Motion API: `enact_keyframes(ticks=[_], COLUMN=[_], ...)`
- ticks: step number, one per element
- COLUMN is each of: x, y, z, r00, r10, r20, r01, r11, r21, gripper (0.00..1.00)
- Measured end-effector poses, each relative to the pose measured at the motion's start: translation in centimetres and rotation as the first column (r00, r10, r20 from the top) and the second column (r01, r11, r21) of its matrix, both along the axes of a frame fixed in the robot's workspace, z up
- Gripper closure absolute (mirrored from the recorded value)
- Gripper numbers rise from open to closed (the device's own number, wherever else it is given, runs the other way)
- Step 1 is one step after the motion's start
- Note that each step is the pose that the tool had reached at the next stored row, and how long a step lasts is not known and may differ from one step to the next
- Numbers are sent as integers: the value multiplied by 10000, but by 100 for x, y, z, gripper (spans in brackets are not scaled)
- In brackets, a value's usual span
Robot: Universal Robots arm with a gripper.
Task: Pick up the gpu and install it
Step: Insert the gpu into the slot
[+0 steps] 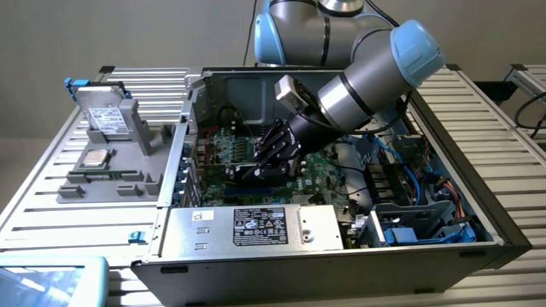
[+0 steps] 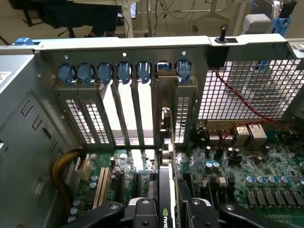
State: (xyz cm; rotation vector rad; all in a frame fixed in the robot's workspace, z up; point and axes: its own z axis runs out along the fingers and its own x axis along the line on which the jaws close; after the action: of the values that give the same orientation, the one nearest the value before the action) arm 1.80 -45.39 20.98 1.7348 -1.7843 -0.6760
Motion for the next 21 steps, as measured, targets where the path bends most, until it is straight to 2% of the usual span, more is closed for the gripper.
enact_keyframes(ticks=[8, 21], x=[-23, -25], y=[2, 4], z=[0, -12], r00=[9999, 9999], r10=[-79, -84], r20=[63, 68], r01=[79, 84], r11=[10000, 10000], r21=[1, -1], gripper=[72, 72])
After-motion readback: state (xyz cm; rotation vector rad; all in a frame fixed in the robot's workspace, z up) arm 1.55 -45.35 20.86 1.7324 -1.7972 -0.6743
